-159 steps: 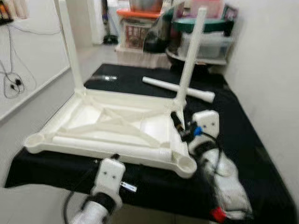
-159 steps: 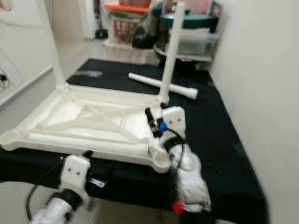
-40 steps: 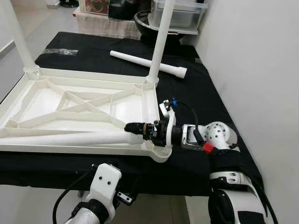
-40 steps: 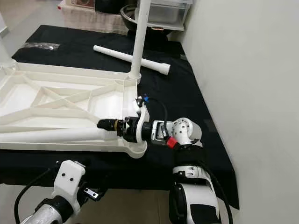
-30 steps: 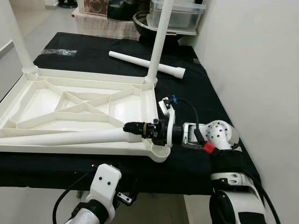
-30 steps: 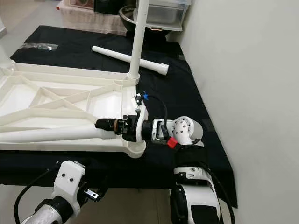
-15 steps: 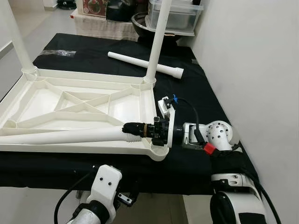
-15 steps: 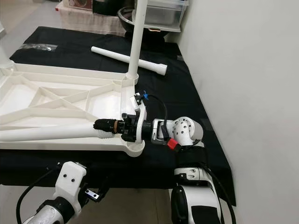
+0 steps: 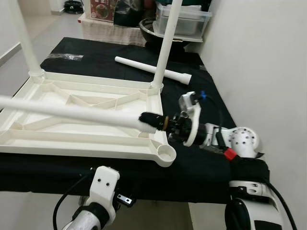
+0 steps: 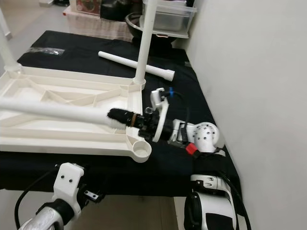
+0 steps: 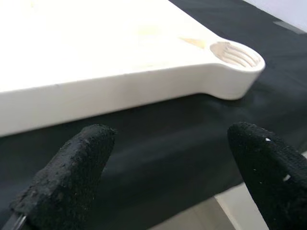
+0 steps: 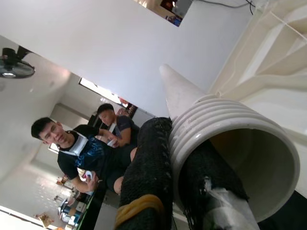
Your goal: Building children table
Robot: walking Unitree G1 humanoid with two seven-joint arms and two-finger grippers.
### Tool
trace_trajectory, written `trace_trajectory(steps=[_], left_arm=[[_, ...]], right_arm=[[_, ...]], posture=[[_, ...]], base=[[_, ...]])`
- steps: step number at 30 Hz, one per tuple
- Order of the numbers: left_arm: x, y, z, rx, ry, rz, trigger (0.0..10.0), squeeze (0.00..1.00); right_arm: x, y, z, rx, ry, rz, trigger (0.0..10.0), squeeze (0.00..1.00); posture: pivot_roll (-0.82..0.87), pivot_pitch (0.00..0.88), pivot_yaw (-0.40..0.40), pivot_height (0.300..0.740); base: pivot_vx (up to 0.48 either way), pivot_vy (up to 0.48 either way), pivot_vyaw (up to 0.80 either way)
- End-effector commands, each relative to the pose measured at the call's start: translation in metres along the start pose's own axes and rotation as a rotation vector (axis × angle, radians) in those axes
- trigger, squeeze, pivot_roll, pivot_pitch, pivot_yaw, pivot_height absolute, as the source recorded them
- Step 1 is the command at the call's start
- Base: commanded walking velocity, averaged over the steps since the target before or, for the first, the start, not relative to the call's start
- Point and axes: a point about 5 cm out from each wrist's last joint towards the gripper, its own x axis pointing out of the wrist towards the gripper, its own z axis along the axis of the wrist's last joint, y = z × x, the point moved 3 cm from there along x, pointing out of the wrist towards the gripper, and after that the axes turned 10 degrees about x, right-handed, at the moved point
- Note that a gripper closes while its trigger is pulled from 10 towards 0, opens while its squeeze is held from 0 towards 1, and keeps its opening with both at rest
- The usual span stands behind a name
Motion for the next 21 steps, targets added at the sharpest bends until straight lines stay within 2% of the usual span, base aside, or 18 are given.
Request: trace_trajectory(steps=[1,2,3,4,5,6,7,8,10,15,18,19,21], left_arm=[[0.008,0.017,0.029,-0.168,-0.132,0.074,10.0,0.0],[0.008,0.017,0.029,-0.168,-0.132,0.074,10.0,0.0],[0.012,0.027,0.045,-0.313,-0.211,0.112,10.0,0.0],[0.012,0.027,0.045,-0.313,-0.211,0.112,10.0,0.0],[0.016,0.033,0.058,-0.427,-0.276,0.116,10.0,0.0],[0.016,0.033,0.058,-0.427,-0.276,0.116,10.0,0.0],[0.017,0.035,0.069,-0.506,-0.331,0.098,10.0,0.0],[0.017,0.035,0.069,-0.506,-0.331,0.098,10.0,0.0],[0.017,0.038,0.088,-0.595,-0.431,0.042,10.0,0.0],[0.017,0.052,0.096,-0.668,-0.501,0.052,10.0,0.0],[0.018,0.056,0.098,-0.693,-0.518,0.059,10.0,0.0],[0.018,0.061,0.102,-0.73,-0.543,0.048,10.0,0.0],[0.018,0.061,0.102,-0.73,-0.543,0.048,10.0,0.0]], right_arm=[[-0.011,0.005,0.01,-0.036,-0.121,0.043,0.0,0.0],[-0.011,0.005,0.01,-0.036,-0.121,0.043,0.0,0.0],[-0.014,0.003,0.011,-0.037,-0.161,0.054,0.0,0.0],[-0.014,0.003,0.011,-0.037,-0.161,0.054,0.0,0.0],[-0.017,0.001,0.013,-0.033,-0.196,0.061,0.0,0.0],[-0.017,0.001,0.013,-0.033,-0.196,0.061,0.0,0.0],[-0.02,0.0,0.015,-0.028,-0.224,0.064,0.0,0.0],[-0.02,0.0,0.015,-0.028,-0.224,0.064,0.0,0.0],[-0.027,-0.008,0.025,-0.008,-0.312,0.05,0.0,0.0],[-0.039,-0.013,0.031,0.042,-0.397,0.076,0.0,0.0],[-0.04,-0.011,0.027,0.042,-0.384,0.09,0.0,0.0],[-0.04,-0.01,0.023,0.042,-0.369,0.102,0.0,0.0],[-0.04,-0.01,0.023,0.042,-0.369,0.102,0.0,0.0]], posture=[[0.09,0.043,-0.129,0.74],[0.09,0.043,-0.129,0.74],[0.09,0.041,-0.12,0.74],[0.09,0.041,-0.12,0.74],[0.1,0.039,-0.122,0.74],[0.1,0.039,-0.122,0.74],[0.1,0.039,-0.122,0.74],[0.1,0.039,-0.122,0.74],[0.1,0.028,-0.121,0.74],[0.1,0.021,-0.121,0.74],[0.1,0.017,-0.12,0.74],[0.1,0.016,-0.117,0.74],[0.1,0.016,-0.117,0.74]], base=[[0.0,0.0,0.0],[0.0,0.0,0.0],[0.0,0.0,0.0],[0.0,0.0,0.0],[0.0,0.0,0.0],[0.0,0.0,0.0],[0.0,0.0,0.0],[0.0,0.0,0.0],[0.0,0.0,0.0],[0.0,0.0,0.0],[0.0,0.0,0.0],[0.0,0.0,0.0],[0.0,0.0,0.0]])
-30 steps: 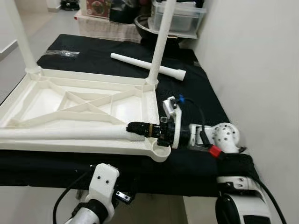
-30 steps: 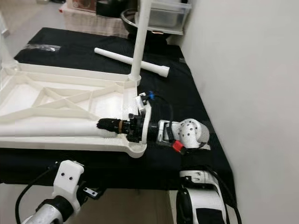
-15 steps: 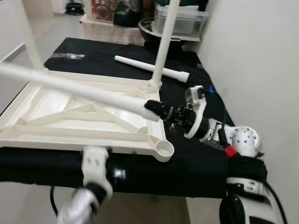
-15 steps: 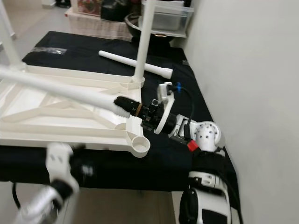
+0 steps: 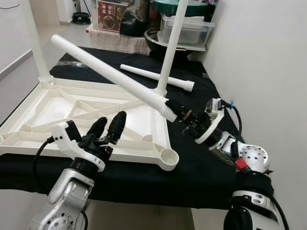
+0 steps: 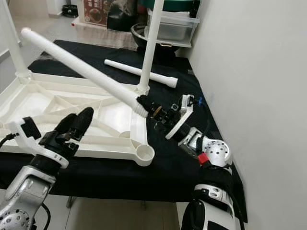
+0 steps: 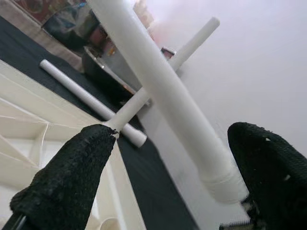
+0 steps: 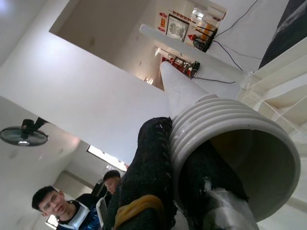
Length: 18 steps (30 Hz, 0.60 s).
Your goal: Building children table
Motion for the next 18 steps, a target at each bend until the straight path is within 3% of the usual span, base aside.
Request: trace_trajectory(steps=[1,2,3,4,5,7,12,18], left_arm=[[0.004,0.0,0.003,-0.095,-0.022,0.001,10.0,0.0],[0.005,0.004,0.008,-0.163,-0.046,0.008,10.0,0.0],[0.005,0.004,0.008,-0.163,-0.046,0.008,10.0,0.0],[0.003,0.008,0.012,-0.228,-0.06,0.005,10.0,0.0],[0.003,0.008,0.012,-0.228,-0.06,0.005,10.0,0.0],[0.0,0.015,0.018,-0.304,-0.081,0.0,10.0,0.0],[-0.001,0.018,0.02,-0.325,-0.076,-0.009,10.0,0.0],[-0.001,0.009,0.022,-0.339,-0.047,-0.098,10.0,0.0]], right_arm=[[-0.003,0.008,-0.002,0.002,0.003,0.058,0.0,0.0],[-0.007,0.011,-0.003,0.009,0.004,0.084,0.0,0.0],[-0.007,0.011,-0.003,0.009,0.004,0.084,0.0,0.0],[-0.011,0.013,-0.004,0.018,0.009,0.104,0.0,0.0],[-0.011,0.013,-0.004,0.018,0.009,0.104,0.0,0.0],[-0.018,0.012,-0.011,0.036,0.036,0.111,0.0,0.0],[-0.023,0.012,-0.017,0.061,0.062,0.13,0.0,0.0],[-0.025,0.01,-0.033,0.077,0.129,0.123,0.0,0.0]], posture=[[0.1,0.016,-0.117,0.74],[0.1,0.019,-0.109,0.74],[0.1,0.019,-0.109,0.74],[0.1,0.02,-0.111,0.74],[0.1,0.02,-0.111,0.74],[0.1,0.02,-0.11,0.74],[0.1,0.021,-0.111,0.74],[0.1,0.022,-0.111,0.74]], base=[[0.0,0.0,0.0],[0.0,0.0,0.0],[0.0,0.0,0.0],[0.0,0.0,0.0],[0.0,0.0,0.0],[0.0,0.0,0.0],[0.0,0.0,0.0],[0.0,0.0,0.0]])
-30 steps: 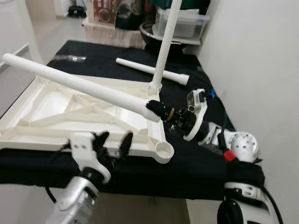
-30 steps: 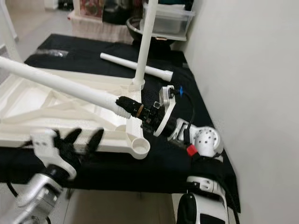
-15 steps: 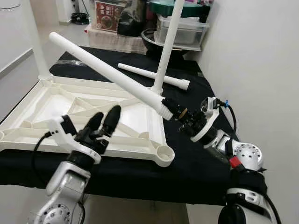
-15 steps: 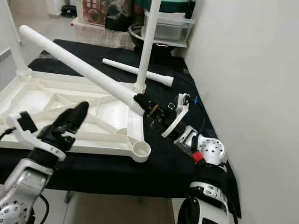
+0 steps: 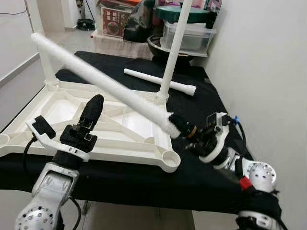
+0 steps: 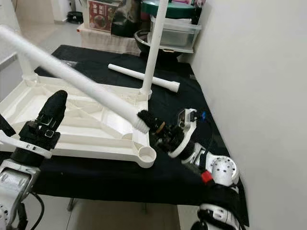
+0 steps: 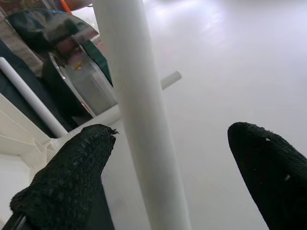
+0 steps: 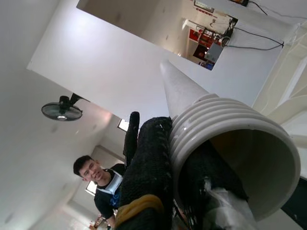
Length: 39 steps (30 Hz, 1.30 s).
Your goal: Building children table
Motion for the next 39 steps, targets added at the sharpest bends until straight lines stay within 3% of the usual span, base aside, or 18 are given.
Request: trace_trajectory(steps=[1,15,31,32,35,36,37,38,39], left_arm=[[0.0,-0.001,-0.004,-0.013,0.023,-0.016,10.0,0.0],[0.002,0.003,0.009,-0.079,0.01,-0.023,10.0,0.0],[0.004,0.003,0.025,-0.172,-0.06,-0.028,10.0,0.0],[0.004,0.003,0.024,-0.165,-0.057,-0.026,8.7,0.0],[0.004,0.003,0.023,-0.16,-0.055,-0.024,8.7,0.0],[0.005,0.003,0.023,-0.159,-0.055,-0.025,3.3,0.0],[0.005,0.003,0.024,-0.163,-0.059,-0.027,8.5,0.0],[0.004,0.005,0.026,-0.163,-0.074,-0.012,0.0,0.0],[0.004,0.006,0.027,-0.163,-0.086,0.0,0.0,0.0]], right_arm=[[0.0,0.007,-0.001,-0.013,0.011,0.038,0.0,0.0],[0.0,0.008,-0.028,0.007,0.14,0.049,0.0,0.0],[0.002,0.005,-0.038,0.019,0.175,0.039,0.0,0.0],[0.002,0.006,-0.039,0.017,0.179,0.042,0.0,0.0],[0.003,0.006,-0.039,0.016,0.182,0.045,0.0,0.0],[0.003,0.007,-0.039,0.016,0.184,0.051,0.0,0.0],[0.003,0.008,-0.039,0.013,0.188,0.053,0.0,0.0],[0.004,0.008,-0.038,0.009,0.191,0.052,0.0,0.0],[0.004,0.009,-0.038,0.006,0.193,0.051,0.0,0.0]], posture=[[0.1,0.022,-0.111,0.74],[0.09,0.015,-0.107,0.74],[0.08,0.024,-0.106,0.74],[0.09,0.024,-0.113,0.74],[0.09,0.024,-0.113,0.74],[0.08,0.028,-0.114,0.74],[0.08,0.028,-0.116,0.74],[0.08,0.028,-0.117,0.74],[0.08,0.028,-0.117,0.74]], base=[[0.0,0.0,0.0],[0.0,0.0,0.0],[0.0,0.0,0.0],[0.0,0.0,0.0],[0.0,0.0,0.0],[0.0,0.0,0.0],[0.0,0.0,0.0],[0.0,0.0,0.0],[0.0,0.0,0.0]])
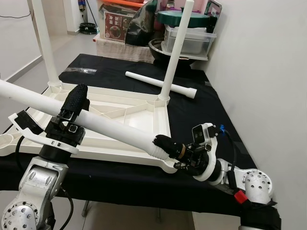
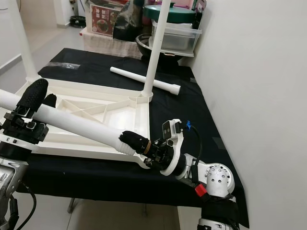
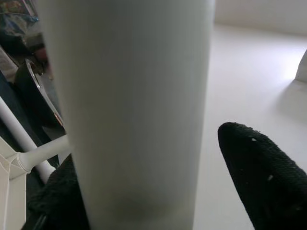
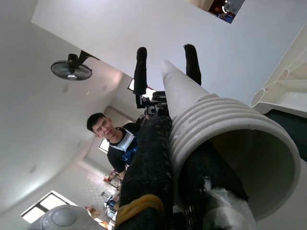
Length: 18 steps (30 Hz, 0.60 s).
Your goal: Building children table
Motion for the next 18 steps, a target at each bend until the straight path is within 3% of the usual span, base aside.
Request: trace_trajectory(steps=[1,18], left_arm=[[0.0007,0.0047,0.0024,-0.014,-0.029,0.033,0.0,0.0],[-0.0038,0.0108,0.0016,-0.039,-0.036,0.057,0.0,0.0]], right_arm=[[0.0,0.008,0.0021,-0.027,0.006,0.034,0.0,0.0],[-0.0016,0.0049,0.0015,-0.061,-0.01,0.01,0.0,0.0]], posture=[[0.08,0.025,-0.12,0.74],[0.08,0.003,-0.119,0.74]], base=[[0.0,0.0,0.0],[0.0,0.0,0.0]])
